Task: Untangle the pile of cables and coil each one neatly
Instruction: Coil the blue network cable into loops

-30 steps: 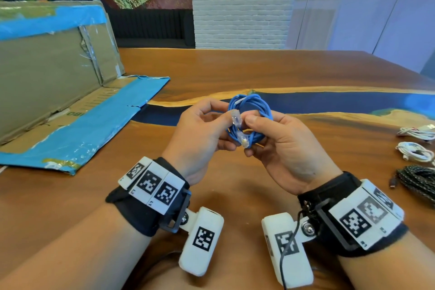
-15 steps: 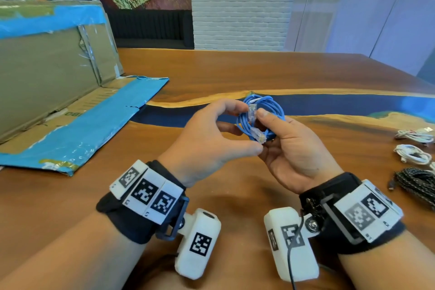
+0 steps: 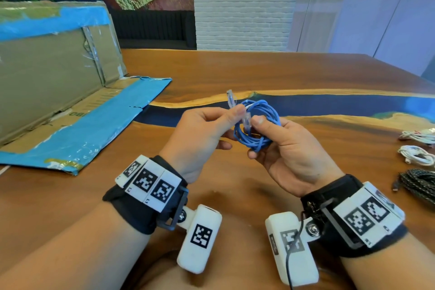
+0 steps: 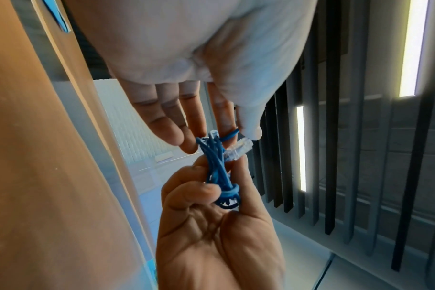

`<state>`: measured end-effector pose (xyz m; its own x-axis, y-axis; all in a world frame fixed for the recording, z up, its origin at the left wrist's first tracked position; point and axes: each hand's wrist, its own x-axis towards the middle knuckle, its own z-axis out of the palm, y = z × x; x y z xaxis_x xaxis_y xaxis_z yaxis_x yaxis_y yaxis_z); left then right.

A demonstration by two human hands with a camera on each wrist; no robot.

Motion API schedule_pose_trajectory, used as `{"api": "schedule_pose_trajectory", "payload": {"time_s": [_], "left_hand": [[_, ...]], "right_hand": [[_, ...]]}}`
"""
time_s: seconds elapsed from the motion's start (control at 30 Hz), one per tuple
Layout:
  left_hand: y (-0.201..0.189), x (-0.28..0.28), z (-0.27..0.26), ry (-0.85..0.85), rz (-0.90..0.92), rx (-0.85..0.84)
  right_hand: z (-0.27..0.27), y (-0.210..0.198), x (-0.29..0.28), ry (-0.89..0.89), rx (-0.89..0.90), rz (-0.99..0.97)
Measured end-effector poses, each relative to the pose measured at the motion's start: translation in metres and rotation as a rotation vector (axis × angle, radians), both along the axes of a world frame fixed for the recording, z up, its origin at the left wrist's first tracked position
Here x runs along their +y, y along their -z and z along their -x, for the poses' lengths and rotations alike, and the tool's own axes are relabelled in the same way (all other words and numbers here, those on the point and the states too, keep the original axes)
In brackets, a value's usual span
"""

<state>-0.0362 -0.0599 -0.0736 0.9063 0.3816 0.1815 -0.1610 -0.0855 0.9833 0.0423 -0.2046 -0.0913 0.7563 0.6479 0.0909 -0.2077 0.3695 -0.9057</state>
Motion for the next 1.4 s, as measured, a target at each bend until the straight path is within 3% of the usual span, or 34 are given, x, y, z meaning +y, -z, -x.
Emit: {"api": "schedule_pose_trajectory", "payload": {"time_s": [0.1, 0.33, 0.5, 0.67, 0.97, 1.2, 1.4], "left_hand": [[-0.002, 0.003, 0.001, 0.032, 0.065, 0.032], [0.001, 0.004, 0.001, 0.053, -0.01, 0.105], [0.003, 0.006, 0.0, 0.093, -0.026, 0.117], [0.001, 0.0, 0.001, 0.09, 0.075, 0.118], [-0.001, 0.002, -0.002, 0.006, 0.169, -0.029], [0.0, 0.002, -0.003, -0.076, 0.162, -0.117], [0.003, 0.011, -0.007, -0.069, 0.095, -0.072]], "right_hand": [[0.0, 0.0, -0.002, -0.023, -0.075, 0.029], [0.001, 0.004, -0.001, 0.078, -0.286, 0.17], [0.0, 0.003, 0.001, 0.115, -0.179, 0.128], [-0.001, -0.002, 0.002, 0.145, -0.082, 0.082], [0.0, -0.008, -0.002, 0.076, 0.004, 0.003], [-0.007, -0.011, -0.011, 0.061, -0.087, -0.006], [-0.005, -0.013, -0.012, 0.084, -0.1, 0.041]]}}
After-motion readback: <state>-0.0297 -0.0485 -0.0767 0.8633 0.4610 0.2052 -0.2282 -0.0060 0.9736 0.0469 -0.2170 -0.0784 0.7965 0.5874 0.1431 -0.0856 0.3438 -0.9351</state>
